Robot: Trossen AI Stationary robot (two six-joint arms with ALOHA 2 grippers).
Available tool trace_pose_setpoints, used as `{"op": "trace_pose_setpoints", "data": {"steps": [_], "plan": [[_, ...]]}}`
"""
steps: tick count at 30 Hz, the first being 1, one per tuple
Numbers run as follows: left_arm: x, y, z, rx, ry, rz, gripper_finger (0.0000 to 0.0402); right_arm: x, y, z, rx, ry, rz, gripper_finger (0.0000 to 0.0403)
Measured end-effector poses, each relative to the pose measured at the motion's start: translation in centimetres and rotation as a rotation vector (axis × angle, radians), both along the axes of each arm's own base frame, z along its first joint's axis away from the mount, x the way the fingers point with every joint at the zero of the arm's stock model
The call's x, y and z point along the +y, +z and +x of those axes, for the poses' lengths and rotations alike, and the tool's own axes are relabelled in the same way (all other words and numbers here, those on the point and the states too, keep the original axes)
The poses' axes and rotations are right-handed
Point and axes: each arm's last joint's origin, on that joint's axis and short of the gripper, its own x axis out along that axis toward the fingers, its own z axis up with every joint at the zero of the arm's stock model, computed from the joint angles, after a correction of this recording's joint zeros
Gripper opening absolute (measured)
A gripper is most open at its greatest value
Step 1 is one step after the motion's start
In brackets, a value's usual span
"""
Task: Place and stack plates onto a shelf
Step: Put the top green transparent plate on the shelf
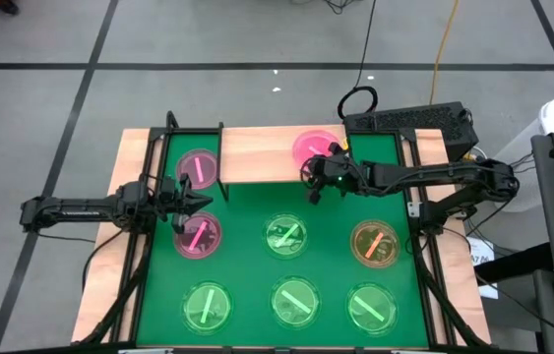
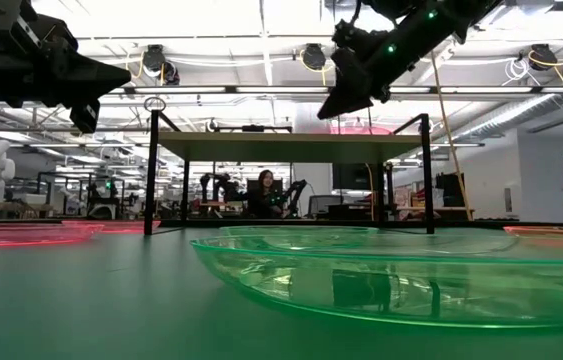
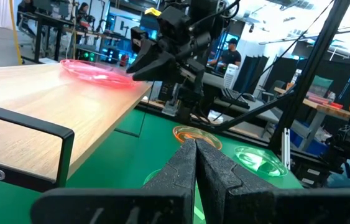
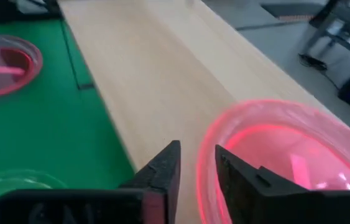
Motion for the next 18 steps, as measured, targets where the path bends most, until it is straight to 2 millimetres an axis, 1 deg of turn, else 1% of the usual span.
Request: {"op": "trace_pose_setpoints", "data": {"steps": [2,6,9,18], "plan": [[0.0,0.0,0.0,0.001,0.000,0.000,0.0015,0.2,0.4,0.2,-0.039,0.040,-0.004,0.0098],[0.0,0.0,0.0,0.000,0.000,0.000,0.0015,1.1,1.4,0.6,-0.103,0.104,-0.070,0.0104],[0.0,0.0,0.0,0.000,0.000,0.000,0.0015,2.1,2.2,0.5,-0.135,0.150,-0.106,0.0104],[0.0,0.0,0.0,0.000,0.000,0.000,0.0015,5.7,5.3,-1.5,-0.256,0.265,-0.104,0.0105]]}}
